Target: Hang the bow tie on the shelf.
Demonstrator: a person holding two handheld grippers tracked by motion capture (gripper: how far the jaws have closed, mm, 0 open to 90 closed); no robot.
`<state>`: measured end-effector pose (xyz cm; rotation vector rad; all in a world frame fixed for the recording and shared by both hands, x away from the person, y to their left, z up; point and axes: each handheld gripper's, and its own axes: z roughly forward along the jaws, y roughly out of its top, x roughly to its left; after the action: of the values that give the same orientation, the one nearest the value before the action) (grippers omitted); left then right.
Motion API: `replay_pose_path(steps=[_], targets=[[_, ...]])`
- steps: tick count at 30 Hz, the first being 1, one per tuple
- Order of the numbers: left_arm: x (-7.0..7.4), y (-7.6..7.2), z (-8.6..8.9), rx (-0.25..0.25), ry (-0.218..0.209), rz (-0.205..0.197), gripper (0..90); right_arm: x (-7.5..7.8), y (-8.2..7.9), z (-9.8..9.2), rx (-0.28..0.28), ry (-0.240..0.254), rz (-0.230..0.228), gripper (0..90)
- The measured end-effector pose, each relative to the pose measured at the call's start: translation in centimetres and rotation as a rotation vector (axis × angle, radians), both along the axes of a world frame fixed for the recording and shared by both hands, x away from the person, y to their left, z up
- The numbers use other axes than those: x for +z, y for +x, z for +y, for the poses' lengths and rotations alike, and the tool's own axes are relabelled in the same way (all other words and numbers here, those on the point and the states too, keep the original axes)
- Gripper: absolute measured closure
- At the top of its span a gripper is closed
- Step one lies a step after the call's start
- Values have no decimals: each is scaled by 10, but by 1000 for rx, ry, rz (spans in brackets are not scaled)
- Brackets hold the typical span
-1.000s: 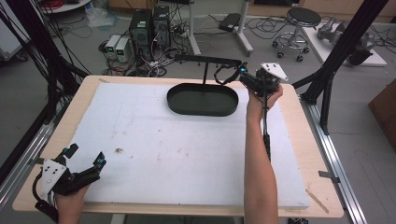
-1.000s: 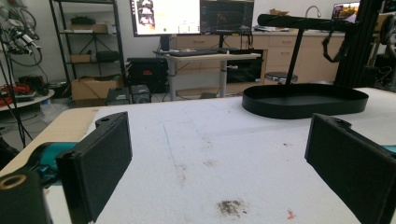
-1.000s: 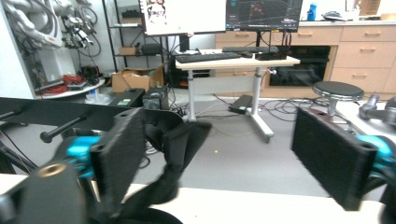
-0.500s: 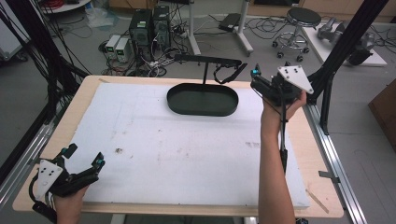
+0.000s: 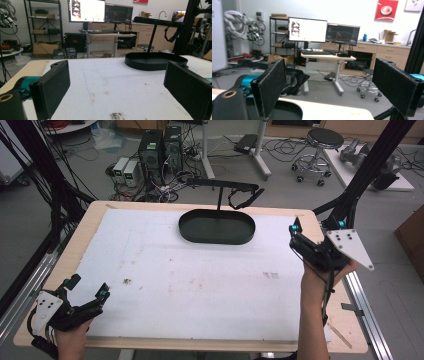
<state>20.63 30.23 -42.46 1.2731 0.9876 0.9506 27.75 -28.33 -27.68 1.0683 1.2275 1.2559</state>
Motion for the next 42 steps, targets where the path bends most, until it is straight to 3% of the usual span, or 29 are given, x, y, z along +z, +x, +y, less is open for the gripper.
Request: replay_pose_path(steps=[3,5,10,18,24,32,42], targets=[[0,1,-1,-6,9,2,73,-18,-16,-9,35,11,40,113],[0,0,-3,-9,18,1,73,-24,-19,-10,42,7,48,113],[-1,0,-6,-14,32,-2,73,-53,-40,-21,90,17,85,113],[-2,1,-7,-16,53,2,73,-82,-50,-30,119,39,135,113],[-5,2,-7,-19,67,4,73,-115,-56,-35,137,62,175,112],[-5,3,-6,-19,77,-5,73,-127,-57,-41,191,110,175,112],[-5,4,-7,-13,88,-9,73,-125,-61,-41,202,103,157,112]])
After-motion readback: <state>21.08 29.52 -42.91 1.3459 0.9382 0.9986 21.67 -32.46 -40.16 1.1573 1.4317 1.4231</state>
